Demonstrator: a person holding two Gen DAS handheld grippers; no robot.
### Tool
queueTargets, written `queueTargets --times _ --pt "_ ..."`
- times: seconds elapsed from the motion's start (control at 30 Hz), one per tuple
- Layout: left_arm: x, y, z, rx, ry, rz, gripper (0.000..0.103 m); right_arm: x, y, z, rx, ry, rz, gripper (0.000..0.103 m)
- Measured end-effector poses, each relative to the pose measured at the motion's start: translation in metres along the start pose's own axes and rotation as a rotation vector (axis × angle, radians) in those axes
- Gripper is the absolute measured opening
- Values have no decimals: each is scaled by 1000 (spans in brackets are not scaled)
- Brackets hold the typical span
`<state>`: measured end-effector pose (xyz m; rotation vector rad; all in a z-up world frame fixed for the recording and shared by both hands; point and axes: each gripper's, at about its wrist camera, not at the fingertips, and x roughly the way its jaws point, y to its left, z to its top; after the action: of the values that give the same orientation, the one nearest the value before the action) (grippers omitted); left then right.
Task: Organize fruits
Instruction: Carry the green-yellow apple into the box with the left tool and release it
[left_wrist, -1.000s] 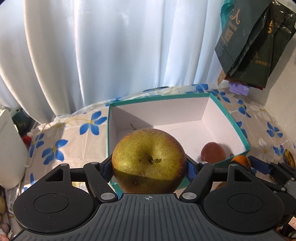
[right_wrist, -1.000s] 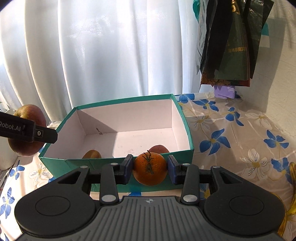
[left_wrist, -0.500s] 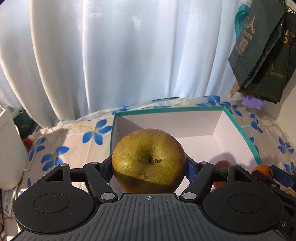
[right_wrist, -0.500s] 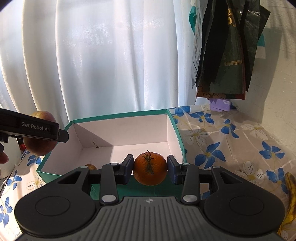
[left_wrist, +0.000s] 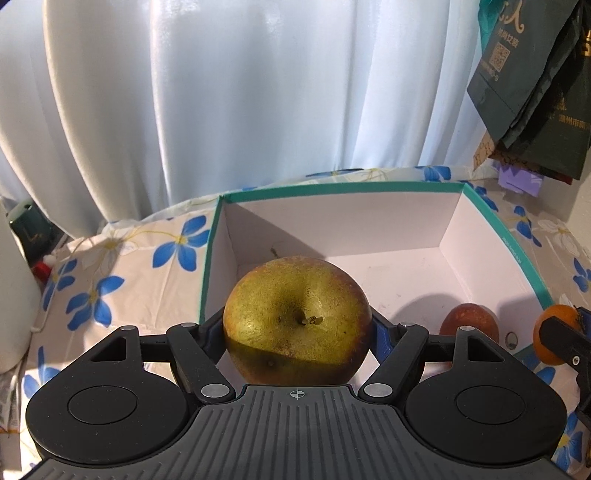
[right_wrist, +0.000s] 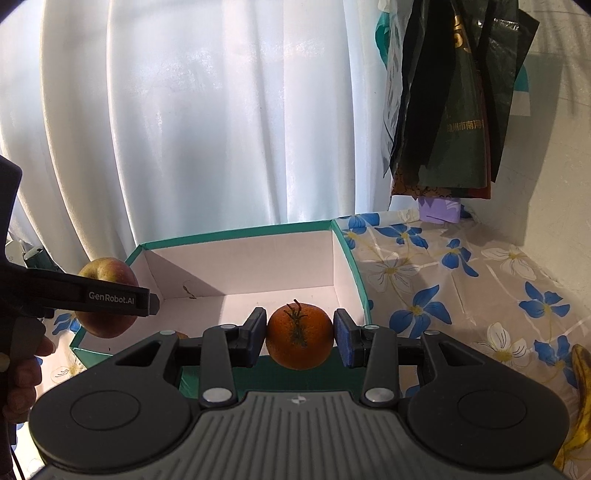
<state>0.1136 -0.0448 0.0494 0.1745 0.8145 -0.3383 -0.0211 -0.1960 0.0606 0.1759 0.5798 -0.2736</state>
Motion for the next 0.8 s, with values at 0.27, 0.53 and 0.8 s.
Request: queueTargets --times 0.27,0.53,0.8 --pt "18 1 -7 -1 46 8 78 5 -2 2 6 7 -6 39" --pt "26 3 -11 -6 72 18 78 11 -3 2 9 11 -3 39" --pt "29 3 -11 -6 80 13 78 14 -4 4 8 8 2 39"
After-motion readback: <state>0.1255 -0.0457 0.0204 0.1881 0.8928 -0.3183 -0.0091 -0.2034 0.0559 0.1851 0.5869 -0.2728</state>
